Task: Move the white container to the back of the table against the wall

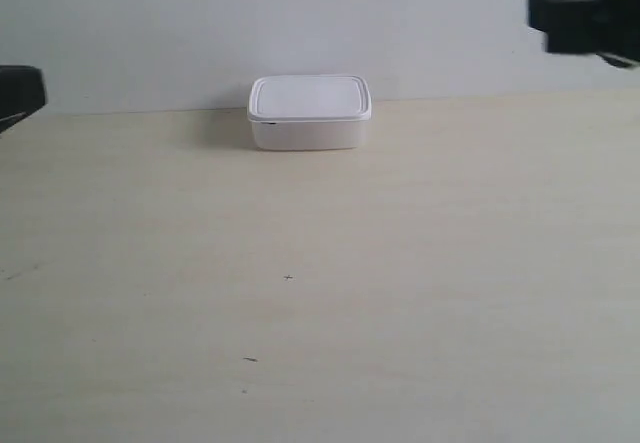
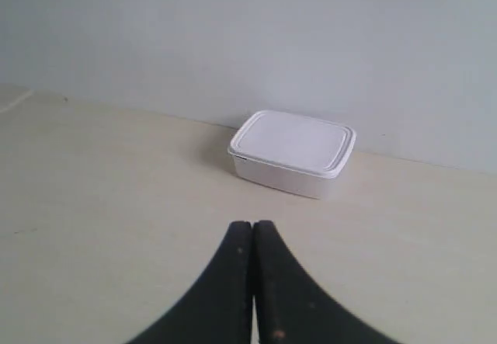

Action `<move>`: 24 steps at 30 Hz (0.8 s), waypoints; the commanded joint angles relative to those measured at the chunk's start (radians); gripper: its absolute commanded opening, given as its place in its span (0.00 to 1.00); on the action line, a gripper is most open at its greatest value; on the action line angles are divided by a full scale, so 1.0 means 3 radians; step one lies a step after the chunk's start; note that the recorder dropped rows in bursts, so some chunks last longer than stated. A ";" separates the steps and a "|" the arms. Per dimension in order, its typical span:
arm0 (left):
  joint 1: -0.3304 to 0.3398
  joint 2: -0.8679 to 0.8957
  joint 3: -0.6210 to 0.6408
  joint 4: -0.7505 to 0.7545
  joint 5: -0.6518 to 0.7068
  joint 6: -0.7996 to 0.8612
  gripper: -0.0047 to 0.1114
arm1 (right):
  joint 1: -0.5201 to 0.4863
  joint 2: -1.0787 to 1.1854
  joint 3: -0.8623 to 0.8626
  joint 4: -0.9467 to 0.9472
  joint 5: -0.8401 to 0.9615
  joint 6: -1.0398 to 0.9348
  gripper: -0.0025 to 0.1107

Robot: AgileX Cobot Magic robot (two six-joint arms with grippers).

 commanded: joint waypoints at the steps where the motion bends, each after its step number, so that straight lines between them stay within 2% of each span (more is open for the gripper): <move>1: -0.0234 -0.1081 0.0534 -0.0135 -0.0068 -0.0037 0.04 | -0.0006 -0.1379 0.0902 0.0171 -0.0021 0.0114 0.02; 2: -0.0234 -0.1313 0.0664 -0.0188 -0.0177 -0.0069 0.04 | -0.0006 -0.1793 0.1114 0.0164 -0.0053 0.0146 0.02; 4: -0.0234 -0.1400 0.0846 -0.0188 -0.0558 -0.0076 0.04 | -0.0006 -0.2123 0.1366 0.0171 -0.0342 0.0146 0.02; 6: -0.0234 -0.1386 0.0974 -0.0194 -0.0789 -0.0129 0.04 | -0.0006 -0.2192 0.1486 0.0171 -0.0680 0.0204 0.02; 11: -0.0234 -0.1367 0.1053 -0.0186 -0.0645 -0.0137 0.04 | -0.0006 -0.2180 0.1493 0.0195 -0.0702 0.0198 0.02; 24: -0.0234 -0.1367 0.1053 -0.0186 -0.0638 -0.0137 0.04 | -0.0006 -0.2180 0.1493 0.0195 -0.0687 0.0198 0.02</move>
